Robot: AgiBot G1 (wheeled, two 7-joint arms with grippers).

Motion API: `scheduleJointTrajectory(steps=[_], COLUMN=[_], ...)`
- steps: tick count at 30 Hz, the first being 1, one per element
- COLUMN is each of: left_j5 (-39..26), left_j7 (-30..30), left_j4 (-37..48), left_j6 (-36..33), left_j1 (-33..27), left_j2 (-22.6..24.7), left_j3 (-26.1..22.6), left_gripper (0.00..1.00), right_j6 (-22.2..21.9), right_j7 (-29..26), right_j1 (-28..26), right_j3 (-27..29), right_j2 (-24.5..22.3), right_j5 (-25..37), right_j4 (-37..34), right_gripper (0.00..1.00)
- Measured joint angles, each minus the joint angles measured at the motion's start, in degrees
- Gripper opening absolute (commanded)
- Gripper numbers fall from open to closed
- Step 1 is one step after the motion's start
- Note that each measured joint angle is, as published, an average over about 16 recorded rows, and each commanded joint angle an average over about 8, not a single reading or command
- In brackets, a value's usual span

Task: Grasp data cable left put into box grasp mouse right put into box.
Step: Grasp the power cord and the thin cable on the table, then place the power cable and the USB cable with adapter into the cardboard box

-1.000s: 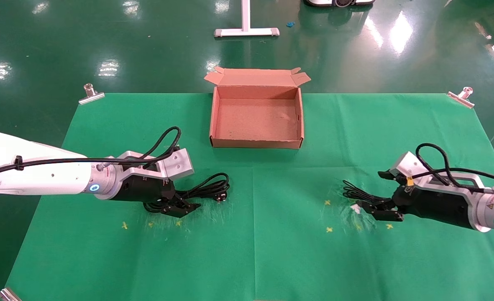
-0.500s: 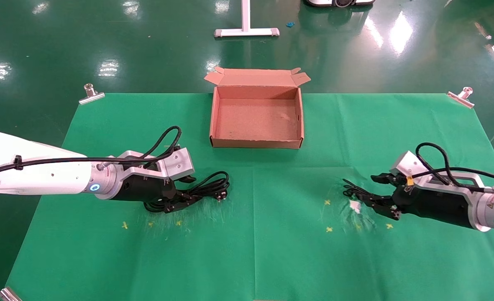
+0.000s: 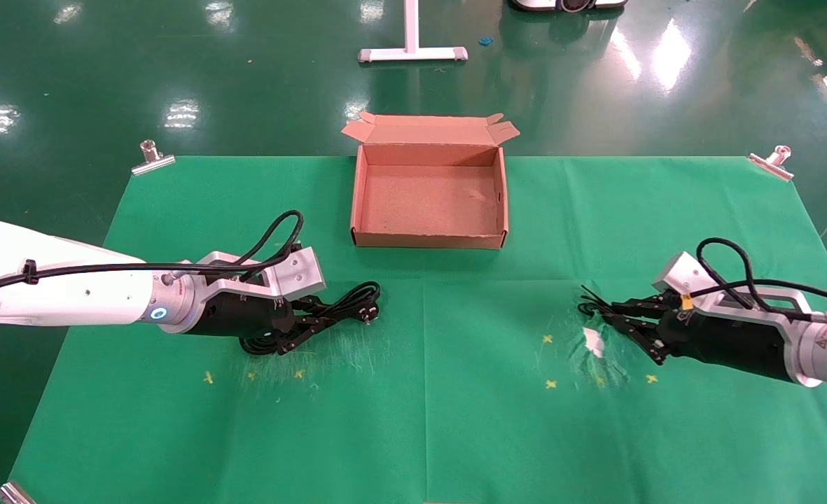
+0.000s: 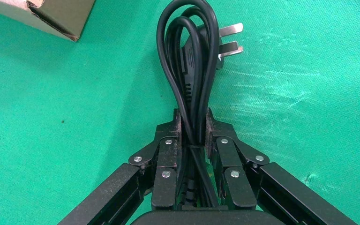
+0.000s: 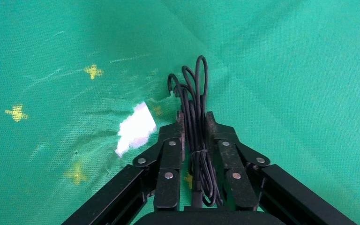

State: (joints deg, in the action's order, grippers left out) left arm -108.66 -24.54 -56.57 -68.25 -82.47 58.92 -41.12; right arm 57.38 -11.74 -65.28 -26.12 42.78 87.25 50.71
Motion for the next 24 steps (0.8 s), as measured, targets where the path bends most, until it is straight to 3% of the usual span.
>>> scheduleJointTrajectory(steps=[13,24], left_j5=[0.36,3.86], left_j7=[-0.58,-1.91], left_j4=[-0.39,-1.71], left_j6=[-0.56,-2.62], left_j1=[-0.77,-5.88], left_j2=[-0.19,0.22], left_j3=[0.35,2.72], left_gripper=[0.0,0.0], right_j6=[0.37,1.86], right_j7=[-0.06,-1.14], right_j1=[-0.16,-1.32], right_j3=[0.33,3.46], right_j2=[-0.36,-3.84], right_j5=[-0.59,-5.01], right_j4=[0.39,4.42], right_gripper=[0.0,0.0])
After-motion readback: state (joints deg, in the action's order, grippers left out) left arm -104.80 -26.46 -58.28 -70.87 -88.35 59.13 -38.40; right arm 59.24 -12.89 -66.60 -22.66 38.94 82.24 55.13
